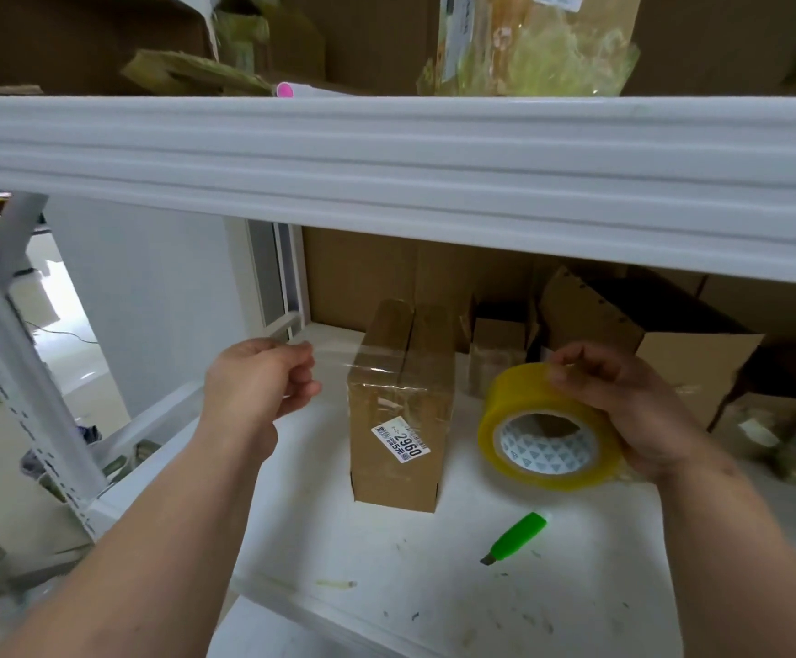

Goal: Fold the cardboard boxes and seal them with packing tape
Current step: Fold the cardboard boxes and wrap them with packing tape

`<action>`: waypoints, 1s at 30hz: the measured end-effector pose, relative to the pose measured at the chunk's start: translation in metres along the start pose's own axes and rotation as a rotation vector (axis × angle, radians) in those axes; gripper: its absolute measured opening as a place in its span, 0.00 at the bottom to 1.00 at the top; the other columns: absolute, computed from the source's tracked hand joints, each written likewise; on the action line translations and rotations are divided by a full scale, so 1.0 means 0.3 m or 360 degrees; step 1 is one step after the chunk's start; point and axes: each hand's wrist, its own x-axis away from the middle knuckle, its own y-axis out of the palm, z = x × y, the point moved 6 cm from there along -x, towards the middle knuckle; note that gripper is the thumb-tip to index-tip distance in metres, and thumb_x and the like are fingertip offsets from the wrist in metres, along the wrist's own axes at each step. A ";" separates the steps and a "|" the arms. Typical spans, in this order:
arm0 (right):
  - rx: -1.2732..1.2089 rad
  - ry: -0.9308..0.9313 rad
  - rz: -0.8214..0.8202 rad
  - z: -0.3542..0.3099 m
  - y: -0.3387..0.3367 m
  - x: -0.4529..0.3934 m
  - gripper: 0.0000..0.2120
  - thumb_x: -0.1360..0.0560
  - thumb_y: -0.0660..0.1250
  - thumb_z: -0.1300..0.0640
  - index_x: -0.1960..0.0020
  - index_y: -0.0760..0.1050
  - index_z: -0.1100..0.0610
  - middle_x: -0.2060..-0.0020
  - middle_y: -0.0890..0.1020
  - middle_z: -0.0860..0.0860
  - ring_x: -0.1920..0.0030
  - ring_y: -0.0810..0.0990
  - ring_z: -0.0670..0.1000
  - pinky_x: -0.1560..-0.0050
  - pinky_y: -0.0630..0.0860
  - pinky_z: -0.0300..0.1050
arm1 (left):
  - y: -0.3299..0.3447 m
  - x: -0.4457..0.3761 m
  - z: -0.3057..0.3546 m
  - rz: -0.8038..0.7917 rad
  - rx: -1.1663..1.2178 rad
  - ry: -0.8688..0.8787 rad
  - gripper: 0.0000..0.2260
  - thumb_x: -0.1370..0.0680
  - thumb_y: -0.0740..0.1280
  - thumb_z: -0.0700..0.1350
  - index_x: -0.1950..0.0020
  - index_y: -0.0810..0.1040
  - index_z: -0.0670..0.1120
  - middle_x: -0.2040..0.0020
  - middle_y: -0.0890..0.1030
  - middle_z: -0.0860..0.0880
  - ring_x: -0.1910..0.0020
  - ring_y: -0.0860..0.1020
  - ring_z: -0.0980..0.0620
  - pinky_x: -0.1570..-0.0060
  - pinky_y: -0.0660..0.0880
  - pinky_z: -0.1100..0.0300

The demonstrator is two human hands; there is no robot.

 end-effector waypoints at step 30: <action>0.0616 0.0393 -0.0115 0.163 0.136 -0.077 0.09 0.28 0.72 0.50 0.64 0.74 0.46 0.64 0.79 0.49 0.62 0.80 0.50 0.63 0.72 0.45 | 0.074 -0.011 -0.183 -0.0190 -0.0492 -0.0262 0.17 0.25 0.74 0.50 0.42 0.71 0.49 0.50 0.77 0.46 0.51 0.77 0.47 0.52 0.79 0.51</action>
